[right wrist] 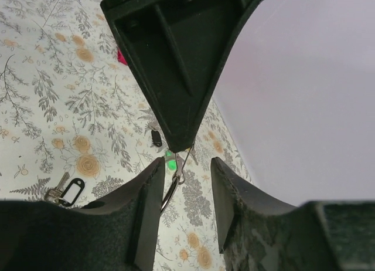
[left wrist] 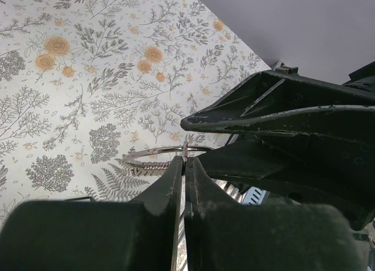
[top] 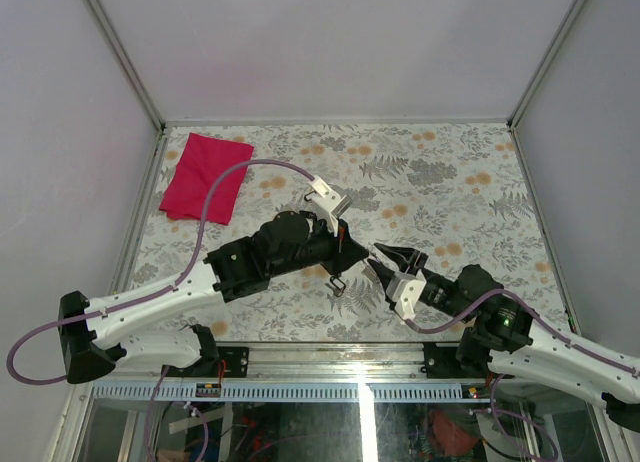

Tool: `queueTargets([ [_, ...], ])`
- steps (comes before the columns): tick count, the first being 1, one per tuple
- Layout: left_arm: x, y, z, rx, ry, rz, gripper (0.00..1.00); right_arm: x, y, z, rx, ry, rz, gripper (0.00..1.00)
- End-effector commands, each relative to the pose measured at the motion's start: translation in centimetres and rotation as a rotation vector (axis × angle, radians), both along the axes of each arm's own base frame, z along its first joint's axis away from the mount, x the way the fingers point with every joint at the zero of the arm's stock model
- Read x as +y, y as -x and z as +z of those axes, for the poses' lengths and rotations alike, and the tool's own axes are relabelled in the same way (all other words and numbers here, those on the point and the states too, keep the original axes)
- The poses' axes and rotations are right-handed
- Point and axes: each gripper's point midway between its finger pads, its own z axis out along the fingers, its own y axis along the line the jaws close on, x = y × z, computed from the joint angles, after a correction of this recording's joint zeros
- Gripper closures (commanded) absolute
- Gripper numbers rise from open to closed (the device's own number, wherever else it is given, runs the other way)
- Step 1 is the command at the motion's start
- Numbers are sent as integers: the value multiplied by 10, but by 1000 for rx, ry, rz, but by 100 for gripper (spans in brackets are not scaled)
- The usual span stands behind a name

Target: Put the keys on the keyring

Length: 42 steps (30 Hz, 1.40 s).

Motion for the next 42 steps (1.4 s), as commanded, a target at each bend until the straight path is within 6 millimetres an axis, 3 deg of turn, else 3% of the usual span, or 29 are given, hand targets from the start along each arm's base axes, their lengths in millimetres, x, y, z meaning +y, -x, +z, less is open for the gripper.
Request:
queueTargets([
  [1, -8, -3, 37, -34, 103, 9, 100, 3, -2, 18, -62, -51, -2, 59],
  [6, -9, -2, 40, -26, 120, 7, 100, 8, -5, 16, -86, -46, -1, 60],
  [27, -8, 0, 40, -19, 127, 3, 100, 8, -11, 15, -97, -44, -31, 84],
  [33, -5, -1, 43, -24, 132, 9, 100, 8, -12, 12, -86, -37, -36, 100],
  [40, -4, 0, 45, -27, 139, 9, 100, 6, -12, 11, -74, -31, -42, 100],
  [42, -5, 0, 46, -28, 141, 7, 100, 5, -13, 10, -75, -32, -49, 91],
])
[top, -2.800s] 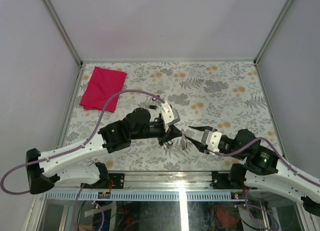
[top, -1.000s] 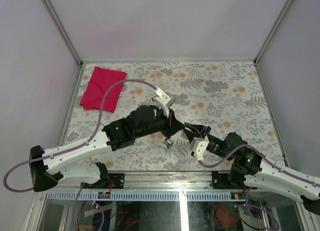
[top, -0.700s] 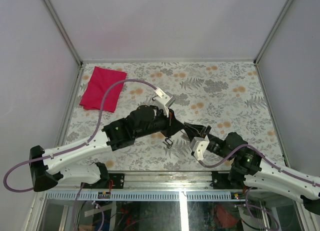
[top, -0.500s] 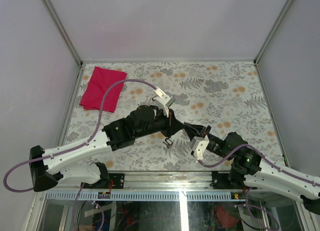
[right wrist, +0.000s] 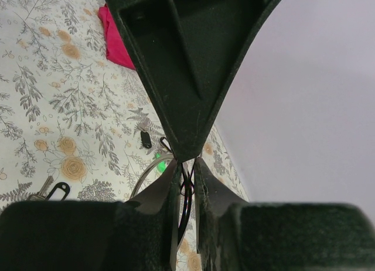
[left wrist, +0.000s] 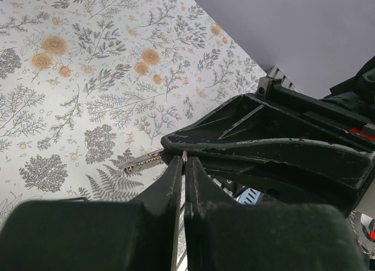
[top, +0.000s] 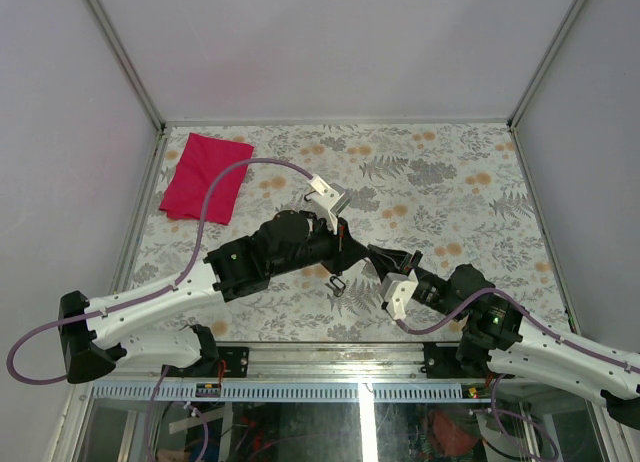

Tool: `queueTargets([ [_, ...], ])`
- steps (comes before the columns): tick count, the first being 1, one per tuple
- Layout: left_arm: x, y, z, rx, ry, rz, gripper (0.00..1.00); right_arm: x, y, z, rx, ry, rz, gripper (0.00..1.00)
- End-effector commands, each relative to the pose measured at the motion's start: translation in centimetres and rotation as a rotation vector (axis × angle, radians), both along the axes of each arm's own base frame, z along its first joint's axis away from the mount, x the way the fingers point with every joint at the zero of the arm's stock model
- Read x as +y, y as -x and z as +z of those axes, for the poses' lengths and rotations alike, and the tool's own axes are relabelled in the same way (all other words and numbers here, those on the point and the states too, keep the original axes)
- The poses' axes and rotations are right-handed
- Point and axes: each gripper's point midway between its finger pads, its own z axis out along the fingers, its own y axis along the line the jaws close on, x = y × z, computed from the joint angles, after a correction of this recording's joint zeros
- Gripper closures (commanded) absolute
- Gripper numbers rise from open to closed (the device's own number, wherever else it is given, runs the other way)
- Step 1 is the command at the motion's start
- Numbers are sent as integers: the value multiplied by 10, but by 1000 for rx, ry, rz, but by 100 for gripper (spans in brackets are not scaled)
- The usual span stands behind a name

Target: Put the keys on the keyring

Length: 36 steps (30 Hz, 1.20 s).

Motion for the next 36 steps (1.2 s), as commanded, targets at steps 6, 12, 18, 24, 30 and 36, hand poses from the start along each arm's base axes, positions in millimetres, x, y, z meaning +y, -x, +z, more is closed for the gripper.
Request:
queueTargets([
  [6, -4, 1, 41, -53, 117, -8, 100, -3, -4, 14, -23, -53, -36, 69],
  [12, -3, 1, 41, -53, 115, -6, 100, -4, -5, 15, -25, -53, -38, 73],
  [18, -3, 0, 40, -53, 112, -4, 100, -5, -4, 16, -26, -55, -41, 86],
  [24, -3, -1, 41, -55, 116, -1, 100, -5, -2, 16, -15, -46, -29, 100],
  [30, 1, -1, 46, -65, 127, 3, 82, -3, -1, 18, -9, -47, -21, 100],
  [36, 13, -5, 55, -89, 150, 40, 73, -2, 0, 19, 0, -47, -13, 100],
])
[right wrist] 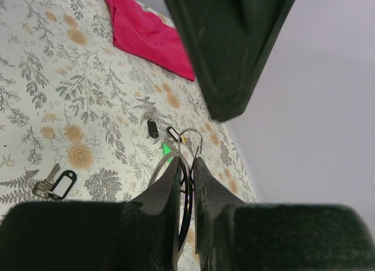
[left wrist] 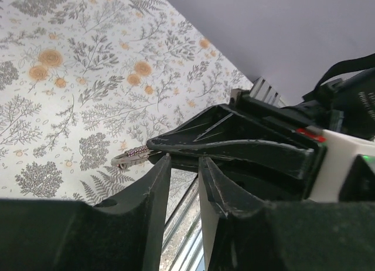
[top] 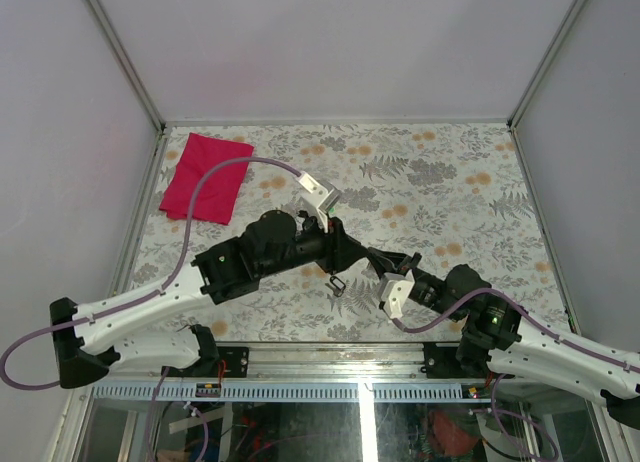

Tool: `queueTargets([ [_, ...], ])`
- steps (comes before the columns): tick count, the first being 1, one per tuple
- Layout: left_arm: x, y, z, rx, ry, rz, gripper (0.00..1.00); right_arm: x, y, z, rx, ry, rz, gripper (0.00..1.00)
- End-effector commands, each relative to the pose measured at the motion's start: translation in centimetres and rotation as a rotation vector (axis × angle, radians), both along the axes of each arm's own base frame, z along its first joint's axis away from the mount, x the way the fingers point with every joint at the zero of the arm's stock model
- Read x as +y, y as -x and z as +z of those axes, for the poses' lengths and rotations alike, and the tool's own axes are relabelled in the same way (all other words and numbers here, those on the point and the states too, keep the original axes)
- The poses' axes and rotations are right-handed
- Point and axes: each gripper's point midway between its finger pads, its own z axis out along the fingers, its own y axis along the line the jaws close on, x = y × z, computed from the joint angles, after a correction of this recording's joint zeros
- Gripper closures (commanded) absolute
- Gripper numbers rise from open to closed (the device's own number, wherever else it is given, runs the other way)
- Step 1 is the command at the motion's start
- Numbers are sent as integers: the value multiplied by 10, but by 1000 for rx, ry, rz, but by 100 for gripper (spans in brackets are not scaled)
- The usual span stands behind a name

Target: Put the keys on the keyring

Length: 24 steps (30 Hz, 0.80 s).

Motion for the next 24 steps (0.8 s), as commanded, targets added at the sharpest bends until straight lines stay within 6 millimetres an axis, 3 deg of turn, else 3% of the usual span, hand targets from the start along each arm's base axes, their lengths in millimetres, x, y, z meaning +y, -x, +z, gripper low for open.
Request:
queueTargets([
  [1, 9, -8, 41, -75, 116, 45, 73, 0, 1, 30, -23, -78, -3, 100],
  [24, -4, 2, -1, -28, -27, -84, 73, 2, -1, 37, -19, -82, -7, 100],
])
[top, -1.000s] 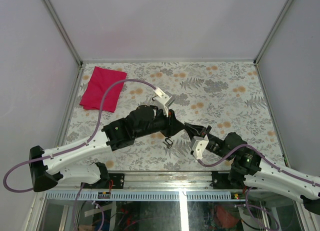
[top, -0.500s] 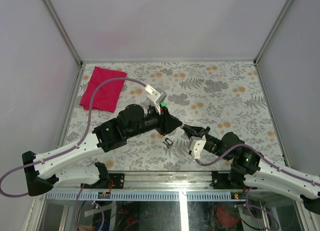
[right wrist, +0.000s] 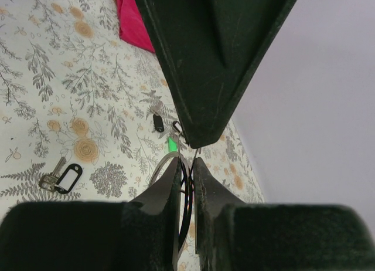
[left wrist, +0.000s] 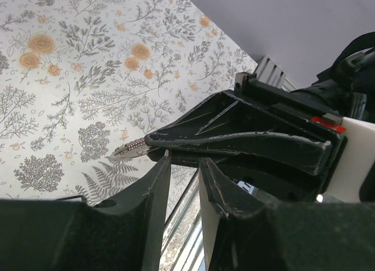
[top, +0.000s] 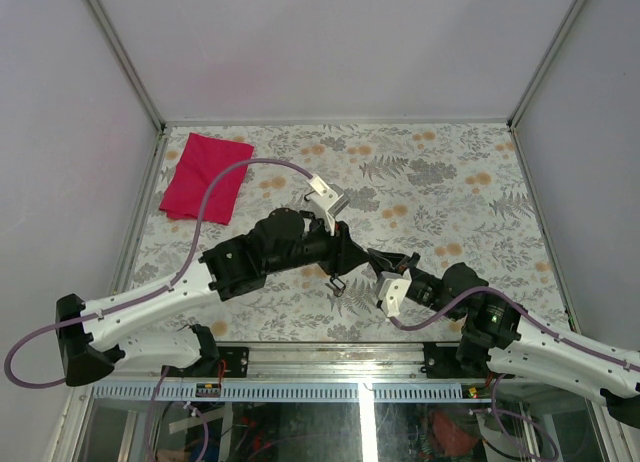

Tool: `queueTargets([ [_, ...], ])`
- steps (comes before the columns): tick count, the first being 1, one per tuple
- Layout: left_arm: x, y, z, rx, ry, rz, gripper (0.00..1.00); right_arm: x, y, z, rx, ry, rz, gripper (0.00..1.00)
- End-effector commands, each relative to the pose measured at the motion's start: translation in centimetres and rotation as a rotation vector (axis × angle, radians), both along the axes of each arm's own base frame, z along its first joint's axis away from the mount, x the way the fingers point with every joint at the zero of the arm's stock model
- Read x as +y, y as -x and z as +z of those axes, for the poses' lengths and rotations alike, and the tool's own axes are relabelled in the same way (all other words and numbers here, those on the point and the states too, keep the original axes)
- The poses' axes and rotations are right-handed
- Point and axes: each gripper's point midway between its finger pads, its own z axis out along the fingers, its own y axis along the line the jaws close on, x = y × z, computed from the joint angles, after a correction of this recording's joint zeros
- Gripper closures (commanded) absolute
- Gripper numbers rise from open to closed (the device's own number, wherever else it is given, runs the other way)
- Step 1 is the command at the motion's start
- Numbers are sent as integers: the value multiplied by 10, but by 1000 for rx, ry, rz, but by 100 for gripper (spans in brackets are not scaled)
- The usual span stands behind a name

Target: Put the keys on the keyring

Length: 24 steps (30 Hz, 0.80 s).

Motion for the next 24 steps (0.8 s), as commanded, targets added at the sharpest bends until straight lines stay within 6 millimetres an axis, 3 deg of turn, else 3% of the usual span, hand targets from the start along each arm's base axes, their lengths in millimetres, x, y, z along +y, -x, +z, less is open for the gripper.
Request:
queueTargets([
  [1, -3, 0, 6, -26, -4, -30, 73, 1, -1, 42, -46, -112, -8, 100],
  [9, -2, -5, -1, -30, -35, -7, 80, 0, -1, 42, -43, -114, -12, 100],
  [18, 4, -13, 1, -48, -39, 48, 70, -2, -2, 40, -44, -111, -19, 100],
  [24, 4, -14, 0, -49, -42, 49, 71, -1, -2, 41, -47, -116, -19, 100],
])
